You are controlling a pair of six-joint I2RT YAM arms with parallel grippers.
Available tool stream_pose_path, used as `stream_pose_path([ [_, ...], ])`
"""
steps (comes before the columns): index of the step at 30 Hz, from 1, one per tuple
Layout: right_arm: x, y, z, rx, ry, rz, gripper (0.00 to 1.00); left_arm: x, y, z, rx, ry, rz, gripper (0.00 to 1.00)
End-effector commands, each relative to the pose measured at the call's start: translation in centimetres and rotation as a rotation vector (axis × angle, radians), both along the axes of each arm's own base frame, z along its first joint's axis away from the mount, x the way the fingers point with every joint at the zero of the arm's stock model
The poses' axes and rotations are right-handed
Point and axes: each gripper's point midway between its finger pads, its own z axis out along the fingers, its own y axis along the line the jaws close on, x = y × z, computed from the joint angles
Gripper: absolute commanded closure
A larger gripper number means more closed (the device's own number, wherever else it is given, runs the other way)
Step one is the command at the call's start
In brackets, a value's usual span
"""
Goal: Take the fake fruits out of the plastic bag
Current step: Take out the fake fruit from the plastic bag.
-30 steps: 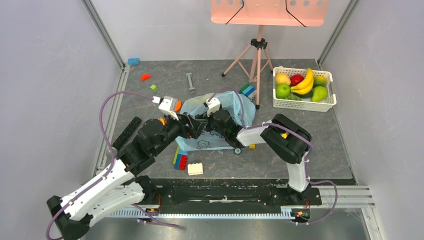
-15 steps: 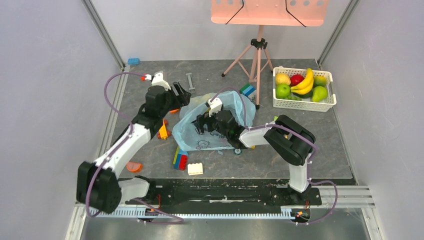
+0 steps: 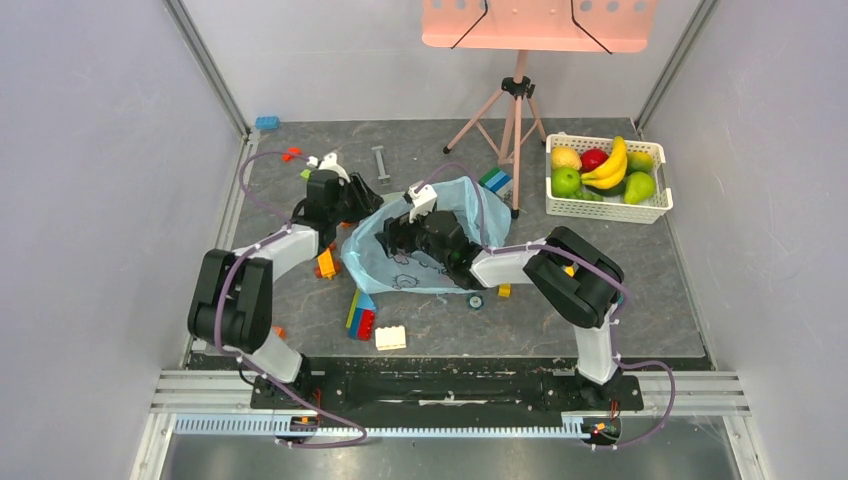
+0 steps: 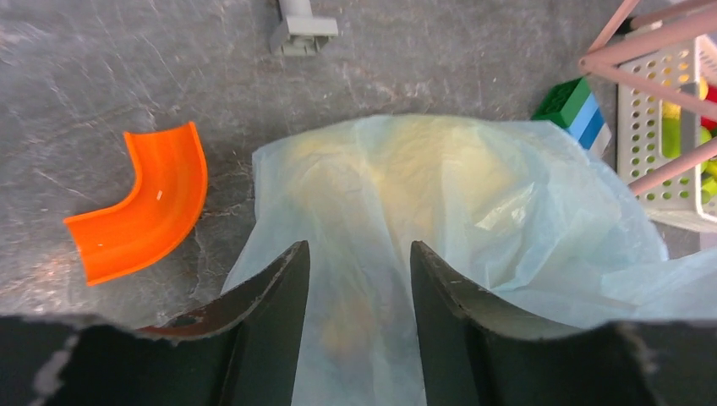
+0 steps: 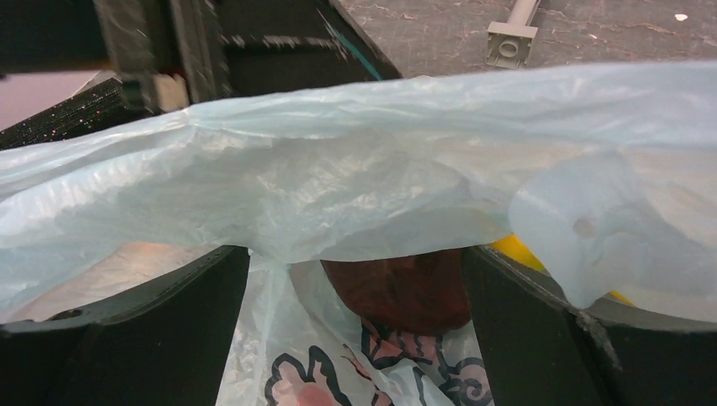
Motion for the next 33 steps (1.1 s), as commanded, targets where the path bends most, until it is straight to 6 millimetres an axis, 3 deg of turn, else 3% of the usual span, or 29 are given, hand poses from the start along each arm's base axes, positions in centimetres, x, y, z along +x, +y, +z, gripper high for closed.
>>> stream_pose_path([
  [1,0.7,1.2,1.0,0.04,-0.015,0.0,0.03,1.4,-2.0,0.6,-0.095,-0.044,-0.066,0.49],
  [20,2.7,1.1,-2.1,0.012,0.035,-0.015,0.03,-1.1,-3.7,-5.4,-0.146,0.037,-0.172,0.62],
  [27,1.6,1.8,-2.2,0.027,0.038,0.06,0.05,-2.5,-4.8,-6.4,-0.151,0.041,-0.205,0.64],
  [33,-0.1,1.0,-3.4,0.003,0.082,0.1,0.07,-3.8,-5.5,-6.1,-0.154,0.015,-0.198,0.66],
])
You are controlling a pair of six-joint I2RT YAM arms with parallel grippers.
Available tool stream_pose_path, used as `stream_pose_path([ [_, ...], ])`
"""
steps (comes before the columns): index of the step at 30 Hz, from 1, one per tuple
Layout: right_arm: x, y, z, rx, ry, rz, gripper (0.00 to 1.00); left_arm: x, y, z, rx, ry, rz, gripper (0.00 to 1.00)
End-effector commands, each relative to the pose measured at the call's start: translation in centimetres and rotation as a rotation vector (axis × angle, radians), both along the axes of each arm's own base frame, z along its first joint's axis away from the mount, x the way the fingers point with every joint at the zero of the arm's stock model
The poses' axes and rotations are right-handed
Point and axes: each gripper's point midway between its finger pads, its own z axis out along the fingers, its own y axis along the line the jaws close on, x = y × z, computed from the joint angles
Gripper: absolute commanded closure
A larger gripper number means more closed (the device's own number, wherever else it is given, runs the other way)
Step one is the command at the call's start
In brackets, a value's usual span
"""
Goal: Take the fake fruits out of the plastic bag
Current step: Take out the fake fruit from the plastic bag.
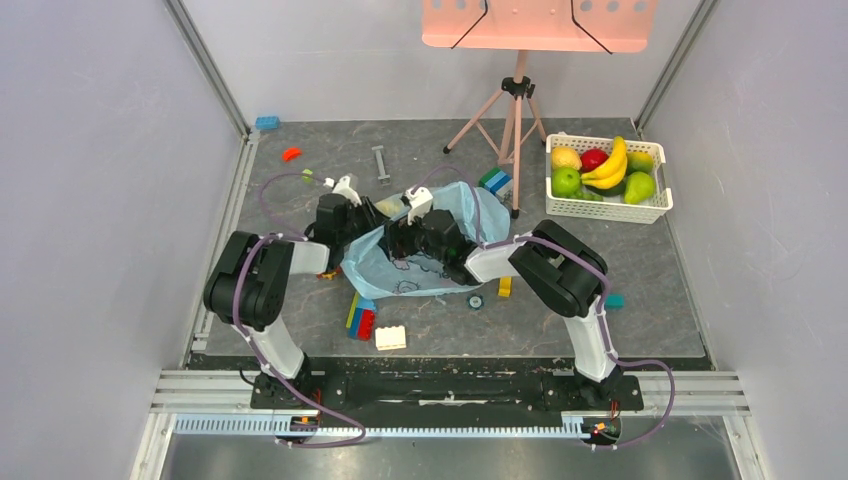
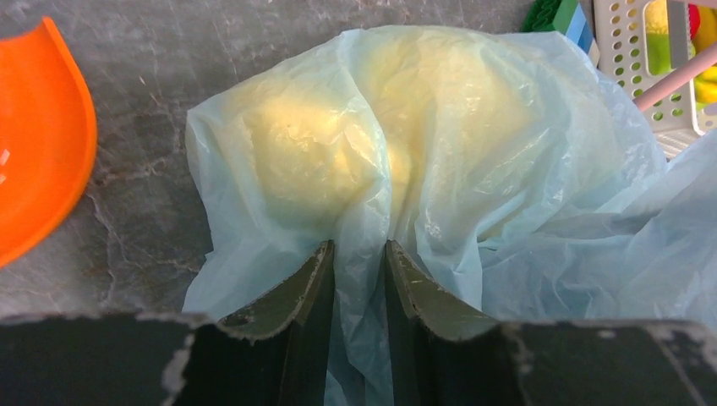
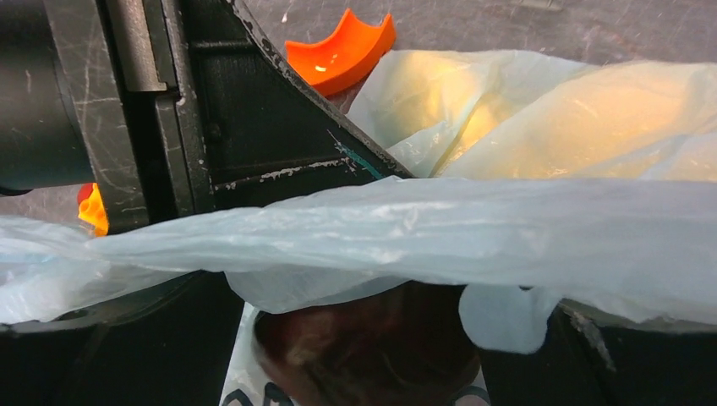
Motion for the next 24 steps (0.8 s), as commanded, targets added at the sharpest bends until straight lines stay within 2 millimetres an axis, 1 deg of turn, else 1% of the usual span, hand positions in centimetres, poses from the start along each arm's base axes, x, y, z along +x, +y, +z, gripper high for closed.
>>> stream_pose_path([
  [1,-1.4,-0.2,0.3,0.028,0.013,0.047,0.06,-2.1,-2.0,0.5,-0.044,0.0,-0.024,0.66],
  [3,-2.1,-0.9,-0.1,0.015,0.028,0.051,0.05,-2.6,-2.3,0.5,-0.021,-0.011,-0.012,0.63],
  [7,-3.6,-2.1,-0.8,-0.004,0.056,0.058,0.03,-4.0,-2.7,0.6,0.021,-0.029,0.014,0.62],
  [11,-4.6,-3.3,-0.7,-0.016,0.068,0.056,0.03,-4.7,-3.0,0.7,0.047,-0.043,0.035,0.61],
  [13,-5.0,-3.7,-0.8,-0.027,0.078,0.055,0.04,-4.7,-3.0,0.7,0.038,-0.036,0.049,0.6],
  [17,-5.8,-4.4,-1.0,-0.04,0.097,0.059,0.02,-4.2,-3.0,1.6,0.028,-0.054,0.061,0.55],
  [21,-6.4,-5.5,-1.1,-0.048,0.106,0.041,0.02,-3.9,-2.9,1.5,0.032,-0.044,0.075,0.53],
  [24,-6.7,-5.9,-0.6,-0.041,0.1,0.039,0.02,-3.8,-3.1,1.4,0.034,-0.039,0.071,0.5],
])
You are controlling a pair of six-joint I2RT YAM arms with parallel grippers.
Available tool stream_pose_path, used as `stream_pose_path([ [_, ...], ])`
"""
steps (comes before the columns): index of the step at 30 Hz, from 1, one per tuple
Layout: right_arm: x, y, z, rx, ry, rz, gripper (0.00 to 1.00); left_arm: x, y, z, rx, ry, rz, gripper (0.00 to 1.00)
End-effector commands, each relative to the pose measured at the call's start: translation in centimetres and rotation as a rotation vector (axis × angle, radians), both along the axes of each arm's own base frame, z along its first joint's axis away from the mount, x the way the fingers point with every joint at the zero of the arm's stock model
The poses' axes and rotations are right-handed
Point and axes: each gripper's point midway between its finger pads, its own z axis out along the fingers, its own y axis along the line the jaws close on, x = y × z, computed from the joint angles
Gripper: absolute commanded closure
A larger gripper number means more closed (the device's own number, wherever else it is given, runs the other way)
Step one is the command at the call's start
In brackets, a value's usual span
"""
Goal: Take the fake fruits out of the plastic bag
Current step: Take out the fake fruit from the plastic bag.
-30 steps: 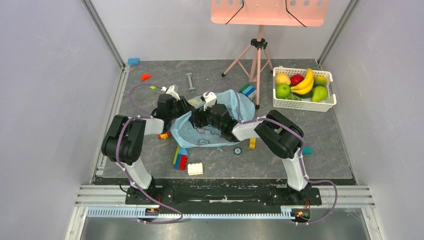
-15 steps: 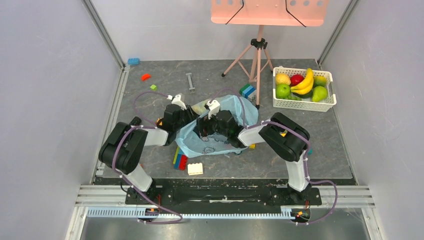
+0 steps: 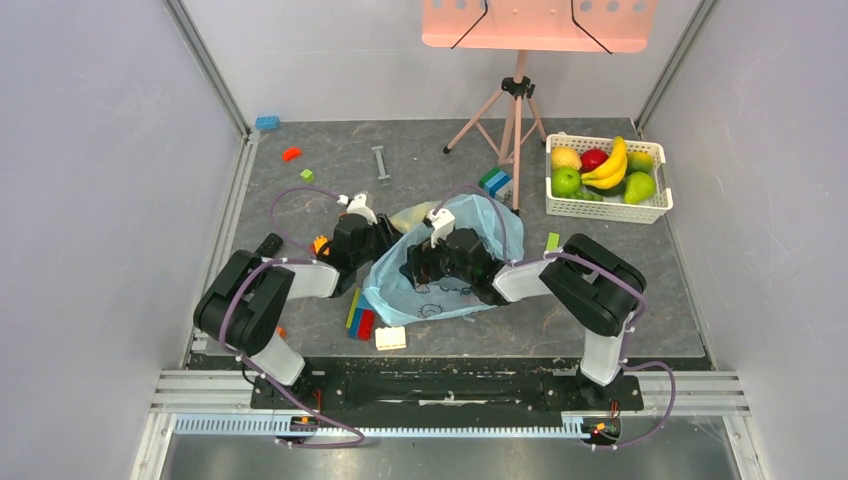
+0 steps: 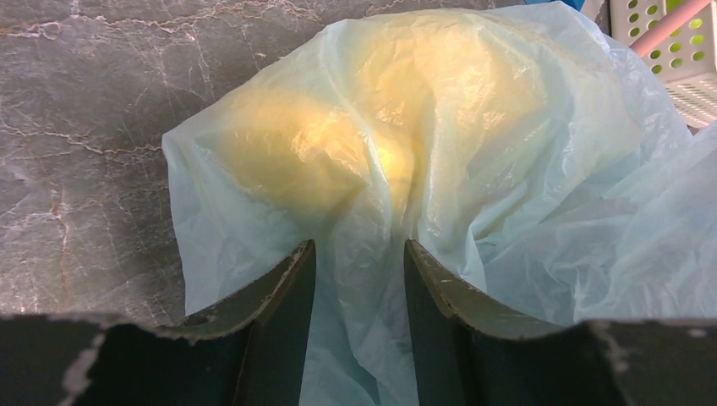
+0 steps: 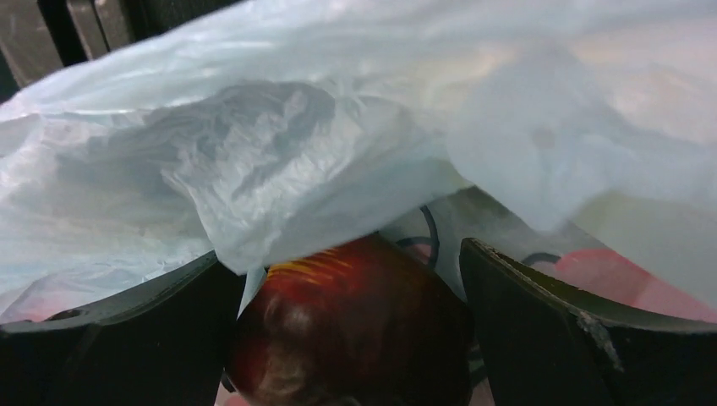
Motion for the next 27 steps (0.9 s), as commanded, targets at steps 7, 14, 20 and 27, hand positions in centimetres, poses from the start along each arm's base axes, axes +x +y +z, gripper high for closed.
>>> stream_pose_path([
  [7,-0.8,-0.8,3.6,0.059,-0.029,-0.005,0.02,1.4,0.0,1.6,-0.018,-0.038,0.045,0.48],
  [14,-1.2,-0.7,3.4,0.055,-0.015,0.01,0.02,1.8,-0.3,1.7,-0.021,-0.035,0.041,0.47],
  [20,-1.2,-0.4,2.4,0.039,0.006,0.024,0.02,1.9,-0.4,1.6,-0.024,-0.031,0.036,0.47],
  [27,-1.6,-0.1,1.5,0.018,0.031,0.055,0.02,1.9,-0.5,1.6,-0.025,-0.03,0.034,0.47],
])
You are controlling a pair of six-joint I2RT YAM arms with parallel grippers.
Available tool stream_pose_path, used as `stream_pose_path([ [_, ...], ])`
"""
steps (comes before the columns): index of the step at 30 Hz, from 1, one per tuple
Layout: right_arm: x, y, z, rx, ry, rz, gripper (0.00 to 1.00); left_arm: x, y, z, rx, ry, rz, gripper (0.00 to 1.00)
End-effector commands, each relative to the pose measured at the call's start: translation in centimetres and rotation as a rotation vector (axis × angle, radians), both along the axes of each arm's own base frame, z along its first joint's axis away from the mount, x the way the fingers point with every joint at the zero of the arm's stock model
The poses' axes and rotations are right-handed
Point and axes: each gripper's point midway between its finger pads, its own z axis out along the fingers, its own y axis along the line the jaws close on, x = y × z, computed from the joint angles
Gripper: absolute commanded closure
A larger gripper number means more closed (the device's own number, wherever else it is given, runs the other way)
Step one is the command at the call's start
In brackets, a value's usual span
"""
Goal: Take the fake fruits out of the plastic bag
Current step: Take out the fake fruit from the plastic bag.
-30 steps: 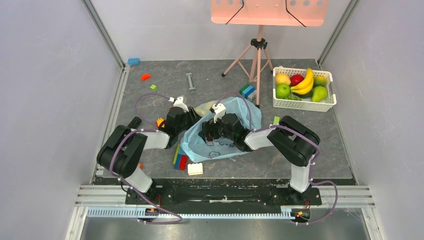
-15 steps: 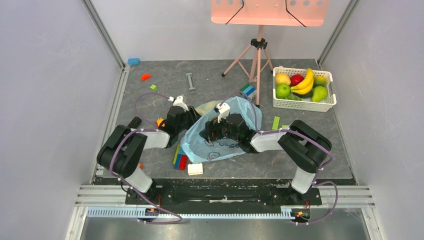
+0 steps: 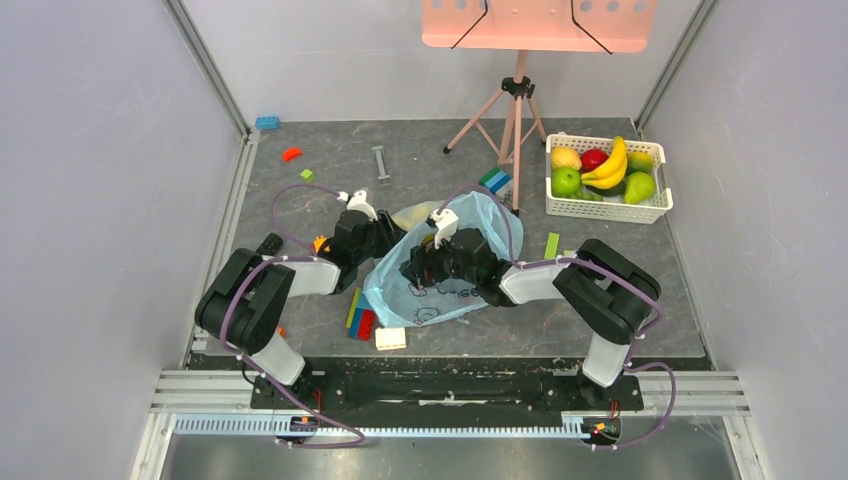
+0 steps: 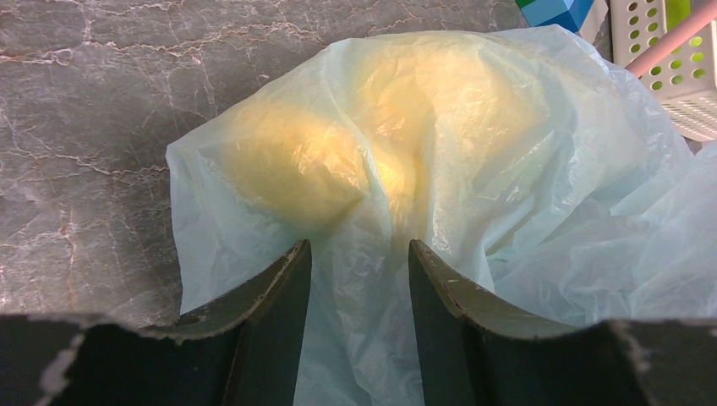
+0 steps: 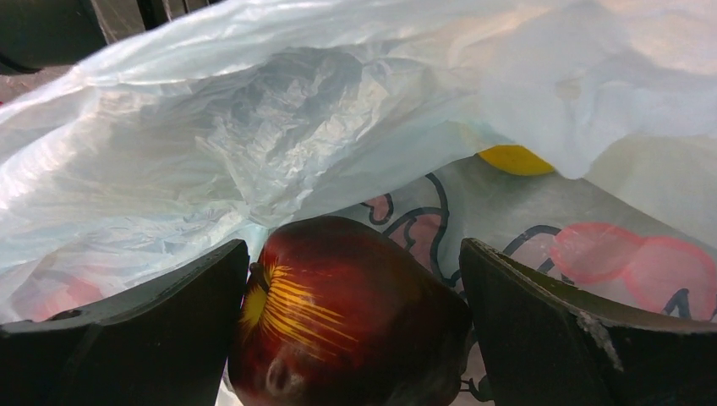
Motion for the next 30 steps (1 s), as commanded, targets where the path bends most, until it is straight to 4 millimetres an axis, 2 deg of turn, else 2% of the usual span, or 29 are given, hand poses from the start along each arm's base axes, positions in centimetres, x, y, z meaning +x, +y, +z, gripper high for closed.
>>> stream_pose_path([
  [1,-0.1,1.0,0.0,0.011,0.01,0.044,0.02,1.1,-0.5,1.2,-0.029,-0.025,0.015,0.47],
  [4,-0.5,1.3,0.7,0.031,0.008,0.069,0.02,1.1,-0.5,1.2,-0.032,-0.026,0.014,0.47],
  [7,-0.7,1.2,2.3,0.066,-0.012,0.067,0.02,1.1,-0.6,1.2,-0.032,-0.027,0.014,0.46],
  [11,0.0,0.6,4.2,0.066,-0.029,0.014,0.08,1.1,-0.5,1.3,-0.033,-0.028,0.014,0.46],
  [15,0.4,-0.3,6.4,0.082,-0.04,-0.047,0.02,1.1,-0.4,1.3,-0.03,-0.029,0.018,0.46],
  [18,0.8,-1.3,7.6,0.085,-0.026,-0.096,0.02,1.1,-0.4,1.2,-0.028,-0.027,0.018,0.45],
  [25,1.7,-4.2,7.6,0.14,0.098,-0.233,0.02,1.1,-0.5,1.3,-0.031,-0.026,0.016,0.44],
  [30,1.2,-2.7,7.3,0.143,0.095,-0.13,0.02,1.0,-0.5,1.2,-0.034,-0.022,0.014,0.43],
])
